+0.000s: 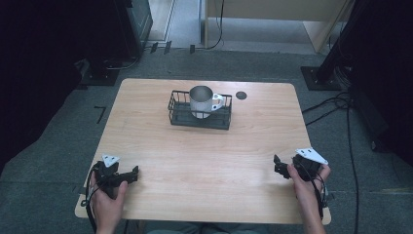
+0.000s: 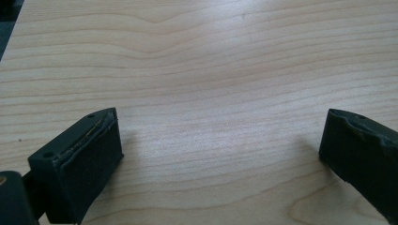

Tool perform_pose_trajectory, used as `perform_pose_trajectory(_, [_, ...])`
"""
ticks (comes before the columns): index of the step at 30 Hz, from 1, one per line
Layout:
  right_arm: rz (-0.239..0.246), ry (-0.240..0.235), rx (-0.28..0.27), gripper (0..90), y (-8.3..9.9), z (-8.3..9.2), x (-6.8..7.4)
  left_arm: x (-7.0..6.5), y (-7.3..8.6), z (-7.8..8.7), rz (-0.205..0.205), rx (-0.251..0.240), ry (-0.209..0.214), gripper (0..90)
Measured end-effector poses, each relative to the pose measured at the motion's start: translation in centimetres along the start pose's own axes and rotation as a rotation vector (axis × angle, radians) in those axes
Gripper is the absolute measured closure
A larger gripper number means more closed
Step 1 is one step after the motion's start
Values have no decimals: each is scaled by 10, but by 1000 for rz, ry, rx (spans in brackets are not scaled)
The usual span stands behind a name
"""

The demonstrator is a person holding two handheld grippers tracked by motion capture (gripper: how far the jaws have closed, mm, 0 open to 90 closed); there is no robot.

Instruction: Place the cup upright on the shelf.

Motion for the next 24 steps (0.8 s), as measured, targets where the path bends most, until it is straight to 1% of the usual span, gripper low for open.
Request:
perform_pose_trajectory(6, [-15,15,15,0,13,3,-11,0,0,0,0,0,0,0])
perform_pose_trajectory(16, [-21,29,50,0,32,10,-25,0,0,0,0,0,0,0])
perform_pose_trajectory(21, [-19,24,79,0,42,13,-30,0,0,0,0,0,0,0])
perform_pose_trajectory(24, [-22,16,110,0,49,14,-33,0,0,0,0,0,0,0])
Point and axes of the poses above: each handheld gripper's, and its own axes: z roughly backward along the jaws, y roughly out of its underside, x roughly to its left, the point moved 7 cm from there along -z, roughly forward along the jaws, and after that the axes turned 3 degrees about -x, right-handed, at the moved point
